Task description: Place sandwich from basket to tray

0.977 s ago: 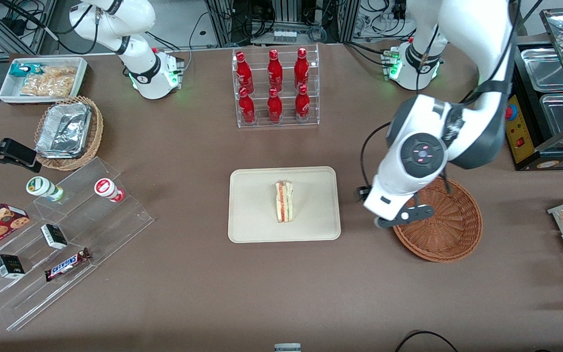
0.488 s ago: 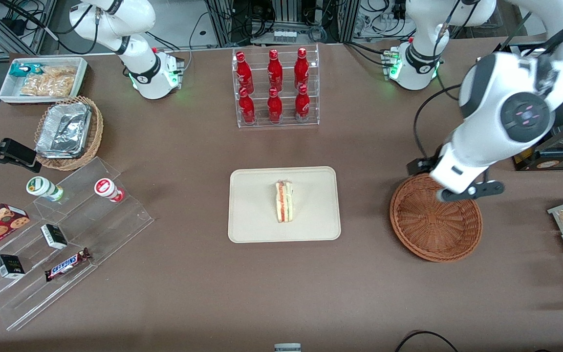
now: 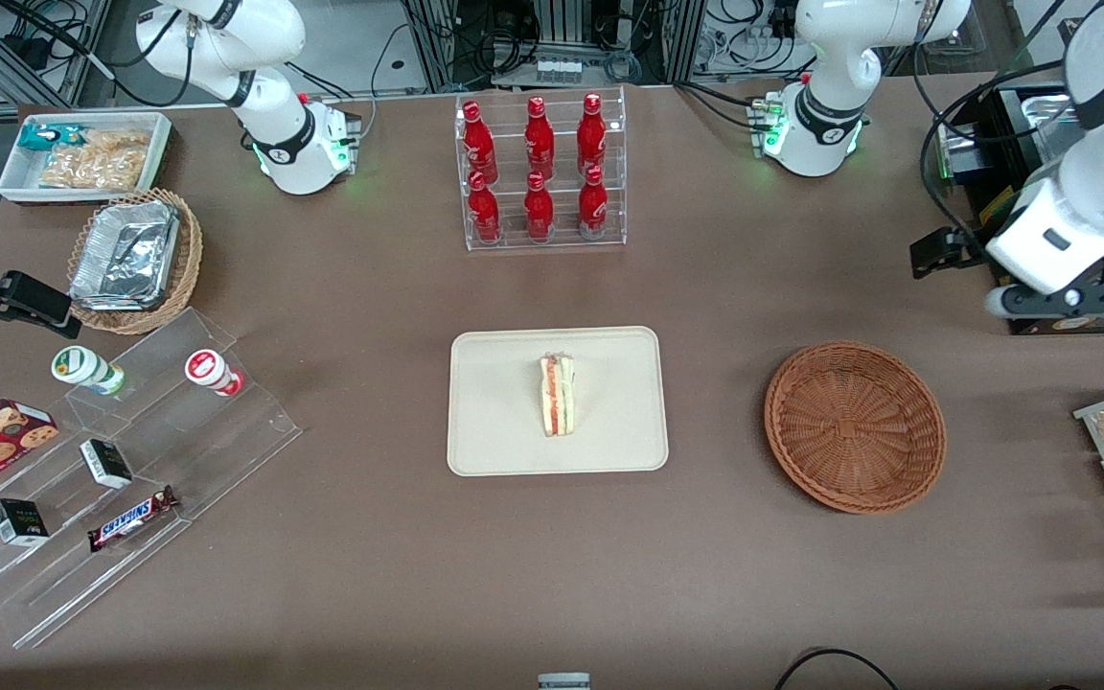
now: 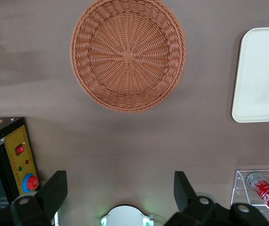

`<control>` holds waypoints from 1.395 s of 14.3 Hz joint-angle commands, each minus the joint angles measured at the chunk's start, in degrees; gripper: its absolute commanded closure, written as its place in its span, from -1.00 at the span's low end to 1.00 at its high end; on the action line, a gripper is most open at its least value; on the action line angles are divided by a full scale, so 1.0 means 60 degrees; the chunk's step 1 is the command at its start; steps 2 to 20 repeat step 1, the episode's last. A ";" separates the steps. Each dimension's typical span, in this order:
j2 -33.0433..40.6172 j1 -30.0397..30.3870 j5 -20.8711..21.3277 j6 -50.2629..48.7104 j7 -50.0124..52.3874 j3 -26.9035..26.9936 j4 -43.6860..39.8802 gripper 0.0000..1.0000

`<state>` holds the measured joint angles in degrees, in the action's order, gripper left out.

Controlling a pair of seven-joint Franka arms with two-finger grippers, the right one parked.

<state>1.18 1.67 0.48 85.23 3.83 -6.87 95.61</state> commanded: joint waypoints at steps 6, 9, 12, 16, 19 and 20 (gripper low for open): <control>0.0317 0.0147 -0.0021 0.0019 -0.0169 -0.0100 0.0150 -1.00; 0.0317 0.0147 -0.0021 0.0019 -0.0169 -0.0100 0.0150 -1.00; 0.0317 0.0147 -0.0021 0.0019 -0.0169 -0.0100 0.0150 -1.00; 0.0317 0.0147 -0.0021 0.0019 -0.0169 -0.0100 0.0150 -1.00; 0.0317 0.0147 -0.0021 0.0019 -0.0169 -0.0100 0.0150 -1.00; 0.0317 0.0147 -0.0021 0.0019 -0.0169 -0.0100 0.0150 -1.00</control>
